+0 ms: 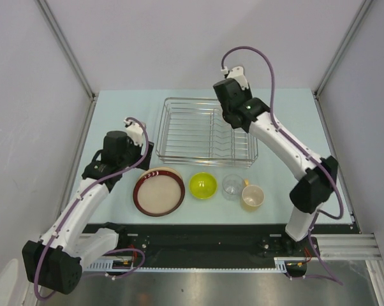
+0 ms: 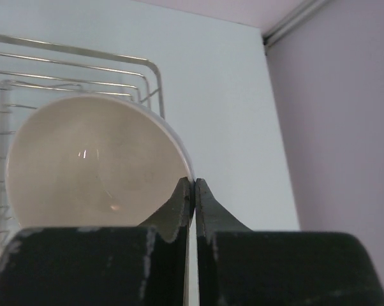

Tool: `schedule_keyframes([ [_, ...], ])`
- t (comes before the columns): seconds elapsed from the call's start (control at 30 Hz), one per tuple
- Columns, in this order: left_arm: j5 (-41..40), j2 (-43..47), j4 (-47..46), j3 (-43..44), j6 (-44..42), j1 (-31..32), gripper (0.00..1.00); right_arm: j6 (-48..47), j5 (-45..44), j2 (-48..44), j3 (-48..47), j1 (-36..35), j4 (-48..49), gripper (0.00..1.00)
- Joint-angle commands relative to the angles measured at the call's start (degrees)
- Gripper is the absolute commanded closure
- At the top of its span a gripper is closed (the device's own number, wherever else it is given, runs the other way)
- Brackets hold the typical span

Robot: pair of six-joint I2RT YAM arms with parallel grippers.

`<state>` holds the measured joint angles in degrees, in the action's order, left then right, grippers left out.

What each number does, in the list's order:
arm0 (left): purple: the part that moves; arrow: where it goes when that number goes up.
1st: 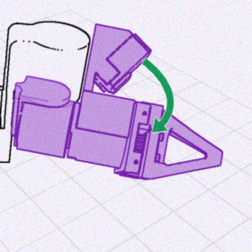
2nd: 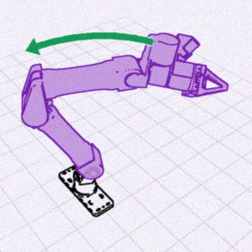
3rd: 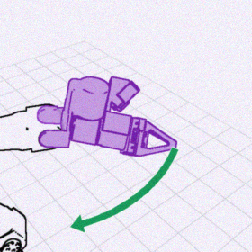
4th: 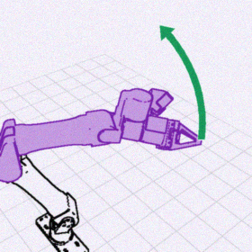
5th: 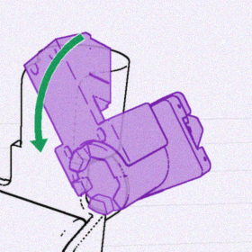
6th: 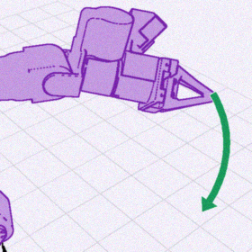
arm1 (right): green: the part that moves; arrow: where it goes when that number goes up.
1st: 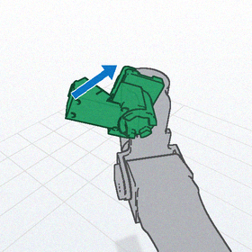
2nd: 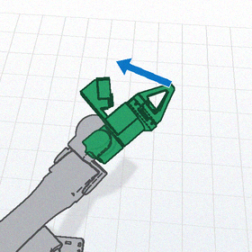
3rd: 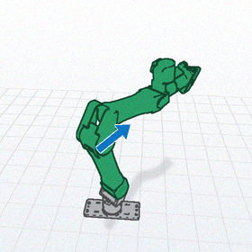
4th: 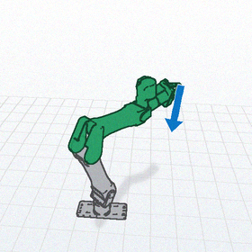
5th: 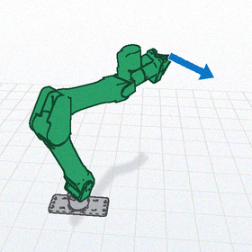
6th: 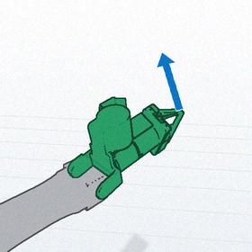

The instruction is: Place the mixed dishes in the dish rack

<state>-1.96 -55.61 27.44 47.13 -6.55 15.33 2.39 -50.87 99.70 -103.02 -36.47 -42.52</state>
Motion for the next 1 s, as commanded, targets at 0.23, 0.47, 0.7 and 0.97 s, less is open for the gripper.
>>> schedule_keyframes([
  [0.23, 3.4, -15.0, -12.8, 9.8, 2.7, -5.9, 0.06, -24.4, -24.3, 15.9, -11.1, 1.6, 17.4, 1.00],
  [0.47, 7.3, -24.8, -10.6, 20.8, 5.6, -8.7, 0.07, -77.5, -31.6, 20.9, 3.3, 1.4, 81.9, 1.00],
  [0.7, 7.9, -27.6, -11.6, 21.4, 6.1, -9.1, 0.07, -71.4, -32.5, 24.7, 2.6, 0.9, 74.0, 1.00],
  [0.97, 9.0, -27.7, -12.1, 20.5, 6.2, -10.3, 0.07, -54.0, -31.8, 26.4, -0.4, -0.1, 51.0, 1.00],
])
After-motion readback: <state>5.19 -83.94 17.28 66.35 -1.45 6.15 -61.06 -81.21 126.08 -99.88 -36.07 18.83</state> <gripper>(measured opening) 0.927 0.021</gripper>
